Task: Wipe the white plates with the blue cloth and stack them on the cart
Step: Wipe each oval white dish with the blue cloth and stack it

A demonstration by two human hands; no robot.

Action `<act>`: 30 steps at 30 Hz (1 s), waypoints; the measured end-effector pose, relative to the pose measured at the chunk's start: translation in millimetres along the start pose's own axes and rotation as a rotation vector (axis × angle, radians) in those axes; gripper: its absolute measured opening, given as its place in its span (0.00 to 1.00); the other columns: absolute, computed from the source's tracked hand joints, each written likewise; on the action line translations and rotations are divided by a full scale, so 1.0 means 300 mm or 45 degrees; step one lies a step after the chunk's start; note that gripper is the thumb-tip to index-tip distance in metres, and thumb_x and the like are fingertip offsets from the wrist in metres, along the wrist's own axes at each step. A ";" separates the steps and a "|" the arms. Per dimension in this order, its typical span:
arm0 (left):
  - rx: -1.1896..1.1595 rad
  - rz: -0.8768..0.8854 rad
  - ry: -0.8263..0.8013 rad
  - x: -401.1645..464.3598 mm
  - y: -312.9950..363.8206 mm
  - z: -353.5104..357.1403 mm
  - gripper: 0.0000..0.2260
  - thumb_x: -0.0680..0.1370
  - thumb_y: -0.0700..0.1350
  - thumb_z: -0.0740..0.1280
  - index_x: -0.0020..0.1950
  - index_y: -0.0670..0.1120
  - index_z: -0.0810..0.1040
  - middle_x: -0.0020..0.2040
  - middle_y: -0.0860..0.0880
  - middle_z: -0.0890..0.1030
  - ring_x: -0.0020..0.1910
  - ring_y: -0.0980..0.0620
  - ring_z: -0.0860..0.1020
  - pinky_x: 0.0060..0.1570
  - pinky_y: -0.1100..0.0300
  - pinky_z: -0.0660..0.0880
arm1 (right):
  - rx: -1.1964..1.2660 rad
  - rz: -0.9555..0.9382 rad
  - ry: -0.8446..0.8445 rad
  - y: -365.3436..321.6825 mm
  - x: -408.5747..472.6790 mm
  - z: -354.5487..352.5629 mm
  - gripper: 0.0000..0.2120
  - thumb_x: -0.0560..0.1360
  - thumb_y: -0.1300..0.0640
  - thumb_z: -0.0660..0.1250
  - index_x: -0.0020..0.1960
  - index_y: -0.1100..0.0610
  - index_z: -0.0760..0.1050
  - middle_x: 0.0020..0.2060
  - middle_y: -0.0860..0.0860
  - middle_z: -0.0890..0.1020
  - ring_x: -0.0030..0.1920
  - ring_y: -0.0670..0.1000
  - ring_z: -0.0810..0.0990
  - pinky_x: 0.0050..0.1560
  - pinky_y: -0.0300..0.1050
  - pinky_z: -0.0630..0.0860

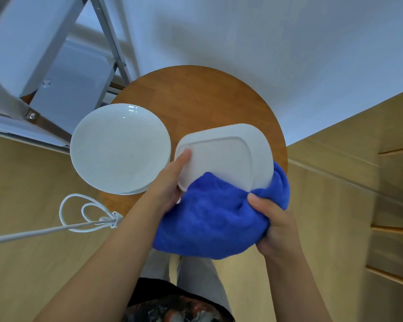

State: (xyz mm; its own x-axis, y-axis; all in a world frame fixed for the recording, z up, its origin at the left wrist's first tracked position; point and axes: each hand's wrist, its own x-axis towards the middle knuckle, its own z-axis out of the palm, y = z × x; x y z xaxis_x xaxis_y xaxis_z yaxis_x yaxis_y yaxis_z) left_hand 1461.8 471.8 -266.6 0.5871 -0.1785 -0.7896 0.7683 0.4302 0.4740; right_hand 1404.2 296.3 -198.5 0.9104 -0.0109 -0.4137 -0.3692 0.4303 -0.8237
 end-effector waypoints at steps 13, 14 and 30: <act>0.614 0.373 -0.001 -0.061 0.115 -0.044 0.20 0.70 0.38 0.72 0.60 0.48 0.76 0.54 0.46 0.81 0.54 0.43 0.80 0.50 0.46 0.79 | -0.906 -0.074 0.612 -0.071 -0.011 -0.117 0.15 0.66 0.62 0.73 0.42 0.42 0.76 0.38 0.44 0.83 0.42 0.47 0.82 0.36 0.38 0.75; 0.756 0.425 0.033 -0.067 0.116 -0.030 0.19 0.71 0.38 0.72 0.60 0.48 0.76 0.54 0.46 0.81 0.53 0.44 0.79 0.51 0.46 0.79 | -0.942 -0.217 0.424 -0.089 -0.017 -0.077 0.16 0.65 0.60 0.72 0.44 0.40 0.76 0.39 0.43 0.82 0.41 0.45 0.81 0.37 0.35 0.76; 0.919 0.564 -0.436 -0.170 0.105 0.015 0.17 0.59 0.50 0.72 0.47 0.54 0.80 0.42 0.53 0.82 0.44 0.51 0.81 0.41 0.60 0.79 | -1.414 -0.033 -0.437 -0.079 0.154 -0.017 0.36 0.59 0.44 0.77 0.62 0.34 0.66 0.55 0.34 0.75 0.55 0.37 0.75 0.54 0.37 0.74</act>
State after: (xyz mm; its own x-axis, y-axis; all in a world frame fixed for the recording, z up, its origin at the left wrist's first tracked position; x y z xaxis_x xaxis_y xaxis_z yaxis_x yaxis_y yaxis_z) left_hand 1457.3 490.4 -209.8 0.8215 -0.4315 -0.3728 0.3595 -0.1157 0.9260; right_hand 1454.0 281.0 -200.0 0.8602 0.3101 -0.4049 -0.1558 -0.5962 -0.7876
